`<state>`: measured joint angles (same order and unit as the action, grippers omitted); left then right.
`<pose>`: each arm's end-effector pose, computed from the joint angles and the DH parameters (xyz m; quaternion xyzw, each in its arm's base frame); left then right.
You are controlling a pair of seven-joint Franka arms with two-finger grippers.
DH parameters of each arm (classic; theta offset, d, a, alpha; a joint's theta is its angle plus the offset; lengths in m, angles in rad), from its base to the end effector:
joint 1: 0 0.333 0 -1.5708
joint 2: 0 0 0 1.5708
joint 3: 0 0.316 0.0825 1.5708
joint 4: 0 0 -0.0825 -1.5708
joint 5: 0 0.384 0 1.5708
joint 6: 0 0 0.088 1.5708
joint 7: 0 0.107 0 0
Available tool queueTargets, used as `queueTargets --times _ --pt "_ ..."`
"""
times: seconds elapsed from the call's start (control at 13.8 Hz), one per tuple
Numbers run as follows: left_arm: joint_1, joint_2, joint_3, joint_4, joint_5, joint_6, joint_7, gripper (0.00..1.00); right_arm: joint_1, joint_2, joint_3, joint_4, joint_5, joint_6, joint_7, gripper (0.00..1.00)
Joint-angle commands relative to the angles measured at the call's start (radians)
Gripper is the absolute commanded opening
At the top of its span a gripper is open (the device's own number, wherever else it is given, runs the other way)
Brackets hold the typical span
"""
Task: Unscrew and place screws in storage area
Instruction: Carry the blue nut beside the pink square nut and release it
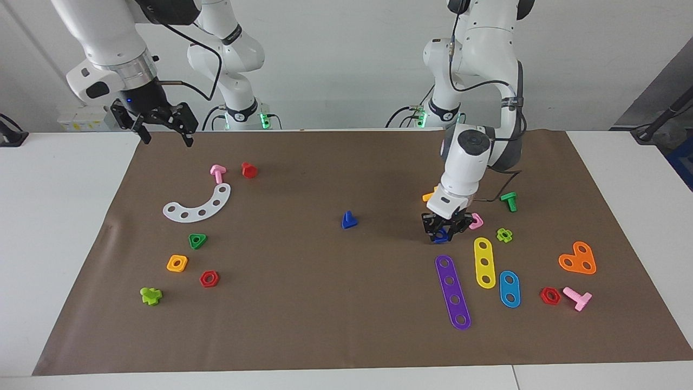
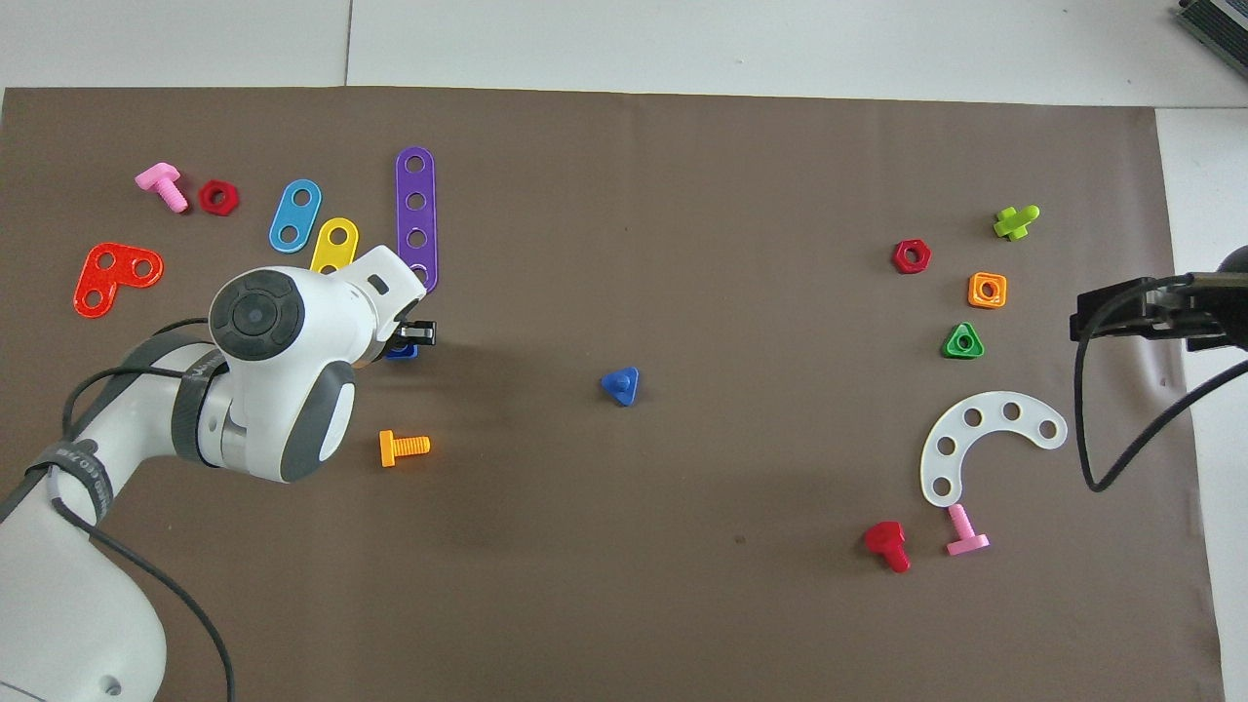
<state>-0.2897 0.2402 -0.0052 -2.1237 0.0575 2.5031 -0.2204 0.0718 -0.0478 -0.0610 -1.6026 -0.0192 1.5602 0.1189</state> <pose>0.5601 -0.1705 0.3108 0.9957 -0.0588 0.0718 0.0002 0.5385 0.0029 0.6347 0.9985 -0.0541 0.0032 0.0079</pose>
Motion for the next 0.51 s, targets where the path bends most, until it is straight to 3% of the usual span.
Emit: queueTargets --times 0.0,0.14,0.29,0.43 --pt "0.007 -0.047 -0.010 -0.061 0.016 0.031 0.016 0.13 -0.007 -0.009 0.003 0.003 0.019 -0.019 -0.027 1.00" --pt "0.015 -0.047 -0.010 -0.070 0.016 0.051 0.039 0.22 -0.007 -0.009 0.001 0.003 0.019 -0.019 -0.027 1.00" --pt "0.023 -0.045 -0.009 -0.064 0.016 0.056 0.047 1.00 -0.007 -0.009 0.001 0.003 0.019 -0.019 -0.027 1.00" --pt "0.023 -0.042 -0.009 -0.047 0.016 0.051 0.050 1.00 -0.007 -0.009 0.003 0.003 0.019 -0.020 -0.027 1.00"
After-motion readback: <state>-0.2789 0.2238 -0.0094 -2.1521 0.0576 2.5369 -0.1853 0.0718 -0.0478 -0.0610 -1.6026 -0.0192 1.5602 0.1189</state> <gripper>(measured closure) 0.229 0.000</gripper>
